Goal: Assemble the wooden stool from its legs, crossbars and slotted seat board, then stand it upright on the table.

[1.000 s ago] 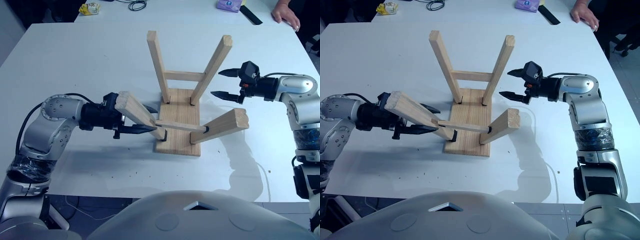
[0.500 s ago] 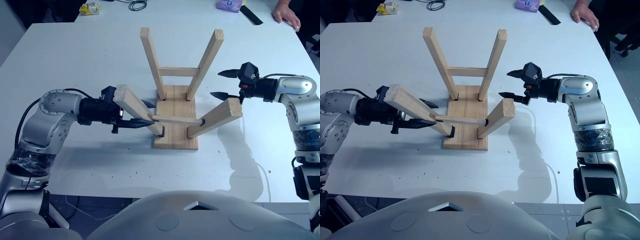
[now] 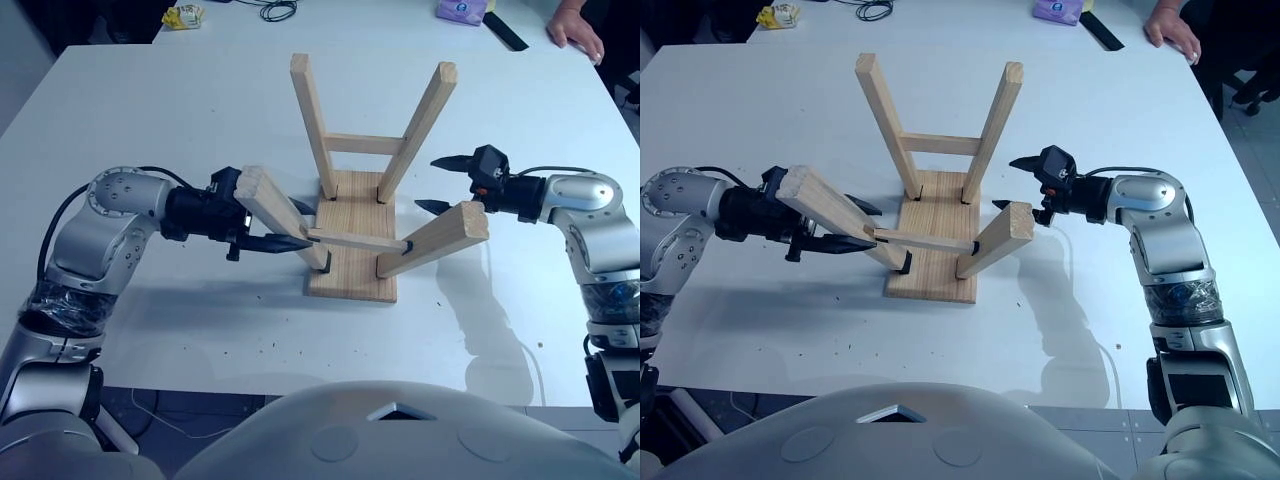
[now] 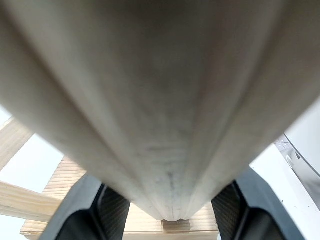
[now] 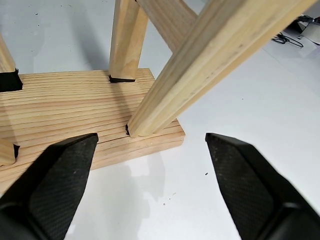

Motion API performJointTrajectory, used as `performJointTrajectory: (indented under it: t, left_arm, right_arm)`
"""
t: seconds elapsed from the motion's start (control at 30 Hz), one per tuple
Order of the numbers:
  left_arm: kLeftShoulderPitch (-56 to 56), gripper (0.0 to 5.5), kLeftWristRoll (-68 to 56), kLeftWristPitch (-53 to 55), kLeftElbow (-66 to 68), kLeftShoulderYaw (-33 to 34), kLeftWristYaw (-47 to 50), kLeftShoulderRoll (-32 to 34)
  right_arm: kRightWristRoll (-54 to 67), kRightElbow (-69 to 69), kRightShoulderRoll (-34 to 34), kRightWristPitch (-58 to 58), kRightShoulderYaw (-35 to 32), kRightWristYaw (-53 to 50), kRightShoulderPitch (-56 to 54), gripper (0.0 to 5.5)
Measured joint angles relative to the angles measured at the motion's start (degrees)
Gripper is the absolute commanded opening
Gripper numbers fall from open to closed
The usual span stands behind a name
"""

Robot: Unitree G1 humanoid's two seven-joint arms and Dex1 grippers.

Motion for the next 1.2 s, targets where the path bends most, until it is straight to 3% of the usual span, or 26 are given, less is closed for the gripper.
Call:
performJointTrajectory:
  t: [0.63,0.87,1.2]
  left_arm:
    - [7.19,2.04,0.07,-2.13,-8.81,-0.23,11.02,0.66]
    - [6.45,2.04,-0.02,-2.12,-8.25,-0.8,10.44,1.03]
    - [-2.34,2.04,-1.81,-1.56,4.18,-3.09,2.65,-0.09]
  right_arm:
    - [0.08,-2.14,1.51,1.99,-0.23,-3.64,1.9,3.95]
    - [1.13,-3.18,1.64,2.53,-0.34,-4.44,2.2,3.95]
    - [2.0,-3.85,1.64,3.22,-0.28,-4.55,2.42,3.95]
